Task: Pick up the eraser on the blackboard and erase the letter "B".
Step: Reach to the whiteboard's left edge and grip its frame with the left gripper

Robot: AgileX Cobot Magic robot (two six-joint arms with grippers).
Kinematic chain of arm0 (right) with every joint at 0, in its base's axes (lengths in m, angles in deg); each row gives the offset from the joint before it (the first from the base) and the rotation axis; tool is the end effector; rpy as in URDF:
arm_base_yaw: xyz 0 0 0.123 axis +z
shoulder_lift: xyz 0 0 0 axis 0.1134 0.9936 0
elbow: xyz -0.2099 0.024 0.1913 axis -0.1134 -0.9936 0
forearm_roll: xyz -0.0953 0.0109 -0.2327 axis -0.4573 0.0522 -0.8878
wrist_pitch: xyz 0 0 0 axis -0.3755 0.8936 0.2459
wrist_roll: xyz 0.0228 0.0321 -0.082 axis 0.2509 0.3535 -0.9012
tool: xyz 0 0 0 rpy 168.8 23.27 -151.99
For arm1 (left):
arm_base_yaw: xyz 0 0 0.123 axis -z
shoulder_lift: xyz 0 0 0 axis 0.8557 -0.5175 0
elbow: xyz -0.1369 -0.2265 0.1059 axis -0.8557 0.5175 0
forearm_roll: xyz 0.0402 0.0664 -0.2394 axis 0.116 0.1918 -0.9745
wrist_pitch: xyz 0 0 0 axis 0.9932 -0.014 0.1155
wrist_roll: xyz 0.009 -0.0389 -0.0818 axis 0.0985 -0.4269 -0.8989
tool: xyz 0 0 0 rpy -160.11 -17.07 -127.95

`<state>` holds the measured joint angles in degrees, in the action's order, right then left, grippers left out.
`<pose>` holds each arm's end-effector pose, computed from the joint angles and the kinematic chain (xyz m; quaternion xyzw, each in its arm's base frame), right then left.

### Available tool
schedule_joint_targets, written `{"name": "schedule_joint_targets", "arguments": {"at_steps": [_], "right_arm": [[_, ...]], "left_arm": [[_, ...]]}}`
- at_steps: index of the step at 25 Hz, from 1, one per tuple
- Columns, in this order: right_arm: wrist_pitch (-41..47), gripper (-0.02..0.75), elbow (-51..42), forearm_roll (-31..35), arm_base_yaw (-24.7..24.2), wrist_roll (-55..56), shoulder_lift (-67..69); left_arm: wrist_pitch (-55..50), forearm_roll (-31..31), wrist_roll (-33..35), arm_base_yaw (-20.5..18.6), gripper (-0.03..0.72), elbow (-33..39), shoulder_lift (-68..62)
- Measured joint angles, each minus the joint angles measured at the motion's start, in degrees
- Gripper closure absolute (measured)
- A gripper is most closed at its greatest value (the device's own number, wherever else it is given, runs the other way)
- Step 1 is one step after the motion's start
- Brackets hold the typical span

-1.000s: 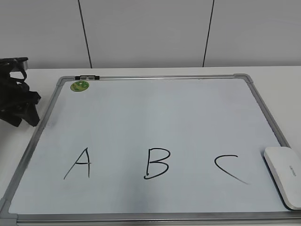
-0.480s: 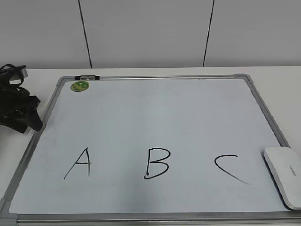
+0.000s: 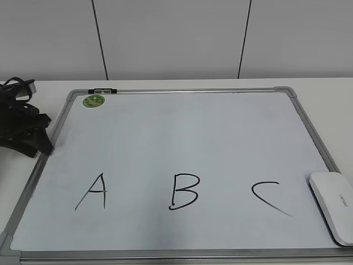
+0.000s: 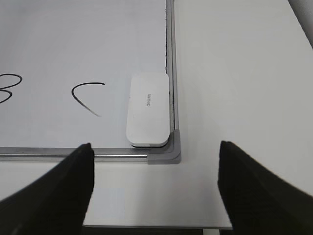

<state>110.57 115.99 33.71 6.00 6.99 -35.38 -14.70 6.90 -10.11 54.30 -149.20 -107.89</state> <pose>-0.0096 0.0021 0.2676 -0.0220 0.8714 -0.0039 0.4900 0.4081 0.0032 0.1279 0.0278 0.9853 -0.1549 0.0657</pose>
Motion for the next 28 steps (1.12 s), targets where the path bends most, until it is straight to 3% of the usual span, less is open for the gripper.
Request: {"name": "schedule_joint_targets", "arguments": {"at_steps": [7,12,19,22,28], "right_arm": [[0.00,0.151,0.00,0.00,0.00,0.00,0.00],[0.00,0.151,0.00,0.00,0.00,0.00,0.00],[0.00,0.151,0.00,0.00,0.00,0.00,0.00],[0.00,0.151,0.00,0.00,0.00,0.00,0.00],[0.00,0.151,0.00,0.00,0.00,0.00,0.00]], "left_arm": [[-0.13,-0.13,0.00,0.00,0.381,0.00,-0.89],[-0.65,-0.91,0.00,0.00,0.528,-0.13,-0.93],[-0.78,-1.04,0.00,0.00,0.575,-0.15,-0.93],[-1.01,-1.04,0.00,0.00,0.641,-0.38,-0.93],[-1.12,-1.31,-0.31,-0.13,0.652,-0.38,-0.93]]}}
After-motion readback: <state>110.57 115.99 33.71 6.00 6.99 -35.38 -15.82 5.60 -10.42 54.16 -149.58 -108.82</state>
